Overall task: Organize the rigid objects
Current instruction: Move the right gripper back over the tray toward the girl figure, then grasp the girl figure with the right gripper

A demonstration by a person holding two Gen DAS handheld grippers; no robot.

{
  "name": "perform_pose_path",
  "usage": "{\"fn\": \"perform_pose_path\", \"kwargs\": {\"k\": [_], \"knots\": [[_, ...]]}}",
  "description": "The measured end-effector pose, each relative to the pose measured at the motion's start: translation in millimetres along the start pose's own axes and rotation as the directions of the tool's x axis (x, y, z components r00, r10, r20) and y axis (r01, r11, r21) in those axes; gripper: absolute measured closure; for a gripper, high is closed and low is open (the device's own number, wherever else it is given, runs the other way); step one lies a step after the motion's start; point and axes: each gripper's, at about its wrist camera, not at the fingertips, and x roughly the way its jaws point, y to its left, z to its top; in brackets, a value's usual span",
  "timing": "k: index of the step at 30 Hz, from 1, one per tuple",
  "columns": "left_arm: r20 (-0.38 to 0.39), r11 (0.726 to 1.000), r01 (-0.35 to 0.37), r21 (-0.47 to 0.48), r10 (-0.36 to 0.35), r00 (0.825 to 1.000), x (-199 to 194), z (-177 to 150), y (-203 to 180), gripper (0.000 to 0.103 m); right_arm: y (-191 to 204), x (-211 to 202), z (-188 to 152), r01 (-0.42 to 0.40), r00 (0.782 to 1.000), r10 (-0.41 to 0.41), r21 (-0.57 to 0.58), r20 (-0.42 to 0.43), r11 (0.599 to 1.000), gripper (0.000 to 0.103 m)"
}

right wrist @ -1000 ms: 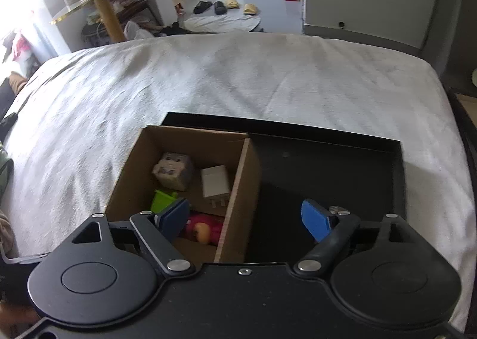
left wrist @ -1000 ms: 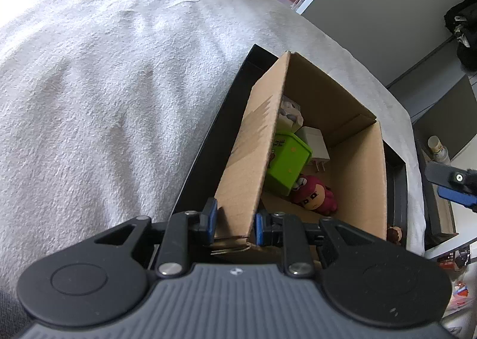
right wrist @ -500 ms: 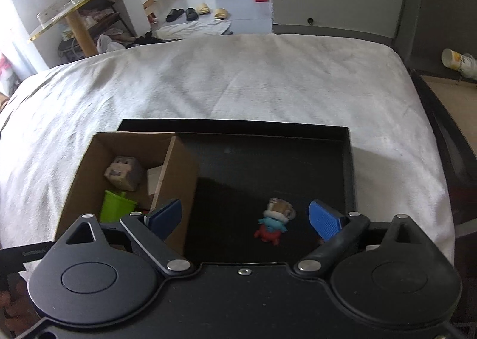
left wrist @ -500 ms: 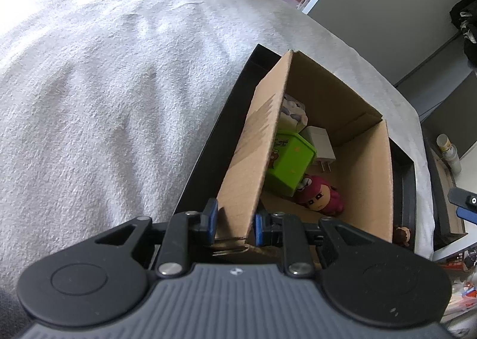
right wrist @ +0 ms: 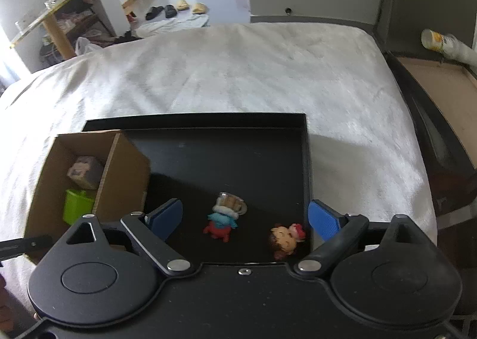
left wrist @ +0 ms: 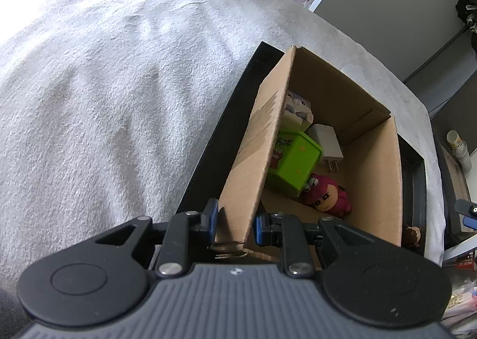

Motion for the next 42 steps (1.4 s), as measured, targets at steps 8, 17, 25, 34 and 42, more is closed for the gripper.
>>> {"fn": "perform_pose_path", "kwargs": {"k": [8,17,25,34,42], "knots": [[-0.006,1.0,-0.012,0.003,0.012,1.0,4,0,-1,0.081,-20,32,-6,-0.01,0.994,0.011,0.007,-0.11,1.0,0.043],[-0.013,1.0,-0.02,0.005,0.02,1.0,8,1,-1,0.081,-30,61,-5,-0.057,0.982,0.06,0.023,-0.182,0.998,0.054],[-0.017,1.0,-0.027,0.012,0.027,0.999,11,2,-2,0.081,-25,81,0,-0.037,0.979,0.02,-0.079,-0.201,0.996,0.053],[-0.019,1.0,-0.028,0.011,0.028,0.999,11,2,-1,0.08,-13,98,2,-0.055,0.968,0.004,-0.197,-0.252,0.979,0.038],[-0.02,1.0,-0.024,0.007,0.024,1.0,12,2,-1,0.08,0,107,-11,0.003,0.954,-0.099,-0.32,-0.284,0.947,0.033]]}}
